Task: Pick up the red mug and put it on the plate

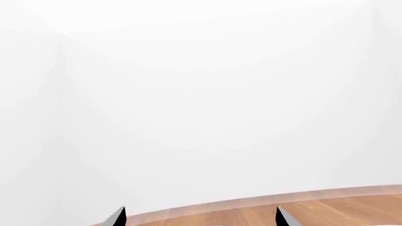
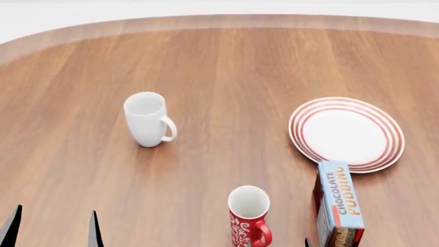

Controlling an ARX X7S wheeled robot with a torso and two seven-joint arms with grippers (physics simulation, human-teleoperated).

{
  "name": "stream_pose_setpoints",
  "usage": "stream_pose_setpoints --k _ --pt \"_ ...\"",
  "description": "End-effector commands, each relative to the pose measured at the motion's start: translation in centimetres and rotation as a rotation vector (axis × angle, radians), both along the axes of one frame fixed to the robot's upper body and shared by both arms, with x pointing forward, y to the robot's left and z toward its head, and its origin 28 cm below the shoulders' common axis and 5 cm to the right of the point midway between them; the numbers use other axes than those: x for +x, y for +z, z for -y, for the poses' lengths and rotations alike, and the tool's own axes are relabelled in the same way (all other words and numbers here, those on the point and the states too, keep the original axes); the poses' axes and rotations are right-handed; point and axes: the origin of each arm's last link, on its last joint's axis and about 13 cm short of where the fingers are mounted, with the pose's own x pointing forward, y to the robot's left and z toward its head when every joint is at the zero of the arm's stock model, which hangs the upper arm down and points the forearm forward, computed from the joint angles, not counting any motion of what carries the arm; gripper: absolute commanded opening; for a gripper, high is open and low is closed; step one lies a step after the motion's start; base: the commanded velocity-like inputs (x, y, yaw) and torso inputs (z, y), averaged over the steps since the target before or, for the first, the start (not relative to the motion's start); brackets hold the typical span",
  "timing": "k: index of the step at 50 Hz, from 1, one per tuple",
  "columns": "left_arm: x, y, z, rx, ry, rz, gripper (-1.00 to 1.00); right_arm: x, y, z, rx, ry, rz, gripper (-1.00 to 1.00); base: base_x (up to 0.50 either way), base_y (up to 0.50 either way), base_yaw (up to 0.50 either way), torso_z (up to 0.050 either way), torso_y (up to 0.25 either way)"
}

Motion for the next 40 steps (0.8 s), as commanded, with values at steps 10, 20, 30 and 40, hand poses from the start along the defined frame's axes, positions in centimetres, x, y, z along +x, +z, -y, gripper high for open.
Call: stream_pose_setpoints --k 10,20,30,40 --pt "0.00 0.00 0.00 0.003 0.000 0.002 1.00 -0.03 0.02 0.01 0.005 0.003 0.003 1.00 0.15 0.00 0.00 0.000 0.000" --pt "0.00 0.00 0.00 0.003 0.003 0.004 1.00 -0.10 0.04 0.00 0.004 0.003 0.002 1.00 0.15 0.00 0.00 0.000 0.000" --pt "0.01 0.00 0.00 0.003 0.002 0.005 1.00 -0.06 0.03 0.02 0.005 0.005 0.002 1.00 0.15 0.00 0.00 0.000 0.000" --pt "0.01 0.00 0.00 0.003 0.002 0.005 1.00 -0.08 0.07 -0.01 0.005 0.004 0.002 1.00 0.15 0.00 0.00 0.000 0.000"
